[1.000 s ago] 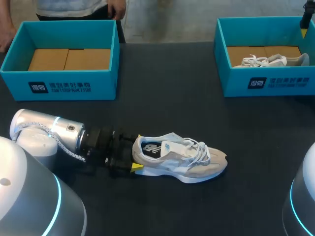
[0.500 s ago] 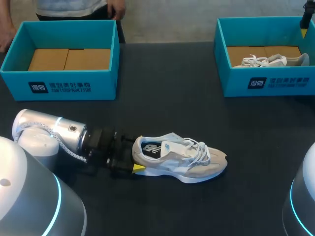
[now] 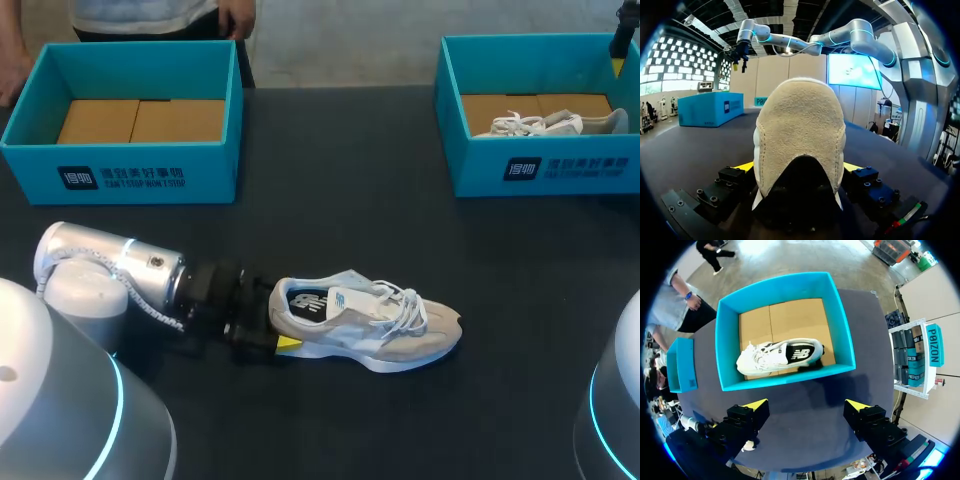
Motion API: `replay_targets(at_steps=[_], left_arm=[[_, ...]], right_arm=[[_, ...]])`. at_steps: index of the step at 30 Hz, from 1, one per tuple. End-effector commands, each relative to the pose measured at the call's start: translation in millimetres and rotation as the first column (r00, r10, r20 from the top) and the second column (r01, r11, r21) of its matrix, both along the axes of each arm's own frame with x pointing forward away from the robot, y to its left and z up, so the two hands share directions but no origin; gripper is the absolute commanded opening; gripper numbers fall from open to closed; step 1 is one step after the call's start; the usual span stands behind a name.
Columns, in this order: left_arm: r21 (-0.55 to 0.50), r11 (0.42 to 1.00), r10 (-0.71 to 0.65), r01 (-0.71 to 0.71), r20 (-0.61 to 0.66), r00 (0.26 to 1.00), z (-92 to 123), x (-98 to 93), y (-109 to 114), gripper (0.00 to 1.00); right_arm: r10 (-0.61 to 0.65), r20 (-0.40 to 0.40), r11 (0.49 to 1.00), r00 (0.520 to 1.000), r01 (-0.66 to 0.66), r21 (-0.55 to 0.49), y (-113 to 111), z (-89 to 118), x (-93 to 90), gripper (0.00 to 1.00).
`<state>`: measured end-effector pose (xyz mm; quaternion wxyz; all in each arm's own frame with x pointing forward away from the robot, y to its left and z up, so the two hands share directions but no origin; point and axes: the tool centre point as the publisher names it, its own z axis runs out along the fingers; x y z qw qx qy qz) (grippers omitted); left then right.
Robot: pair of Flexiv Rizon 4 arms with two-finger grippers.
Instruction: Take the shoe out of the shoebox, open the shoe tongue, remove and reinsert the insole, then place the shoe into the shoebox
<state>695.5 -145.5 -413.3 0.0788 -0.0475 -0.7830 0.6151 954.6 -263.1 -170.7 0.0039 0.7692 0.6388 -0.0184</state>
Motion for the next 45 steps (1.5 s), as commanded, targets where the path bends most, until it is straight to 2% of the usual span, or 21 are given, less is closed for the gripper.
replay_targets(at_steps=[1,13,14,15,16,37,38,41,45], left_arm=[[0.003,1.0,0.01,-0.01,0.004,1.0,-2.5,-1.1,-6.5,1.0],[-0.001,1.0,0.02,-0.02,0.0,1.0,-3.4,-3.4,-14.9,1.0],[-0.002,1.0,0.023,-0.023,-0.001,1.0,-3.8,-3.1,-15.3,0.66],[-0.003,1.0,0.025,-0.025,-0.004,1.0,-4.1,-2.6,-15.5,0.07],[-0.004,1.0,0.024,-0.024,-0.006,1.0,-4.5,-2.2,-15.5,0.0],[-0.006,1.0,0.023,-0.023,-0.021,1.0,-5.7,-0.9,-13.4,0.0],[-0.006,1.0,0.023,-0.023,-0.021,1.0,-5.7,-0.9,-13.4,0.0],[-0.006,1.0,0.023,-0.023,-0.021,1.0,-5.7,-0.9,-13.4,0.0],[-0.006,1.0,0.023,-0.023,-0.021,1.0,-5.7,-0.9,-13.4,0.0]], right_arm=[[-0.001,0.001,1.0,1.0,0.001,-0.002,0.2,0.1,-0.6,1.0],[-0.001,0.001,1.0,1.0,0.001,-0.002,0.2,0.1,-0.6,1.0],[-0.001,0.001,1.0,1.0,0.001,-0.002,0.2,0.1,-0.6,1.0],[-0.001,0.001,1.0,1.0,0.001,-0.002,0.2,0.1,-0.6,1.0],[-0.001,0.001,1.0,1.0,0.001,-0.002,0.2,0.1,-0.6,1.0],[-0.001,0.001,1.0,1.0,0.001,-0.002,0.2,0.1,-0.6,1.0],[0.002,0.002,1.0,1.0,-0.002,-0.011,-0.7,5.7,3.3,1.0],[-0.018,0.01,1.0,1.0,0.018,-0.016,5.6,14.4,6.8,1.0],[-0.052,0.003,0.998,0.999,0.052,-0.023,31.0,14.0,-1.1,1.0]])
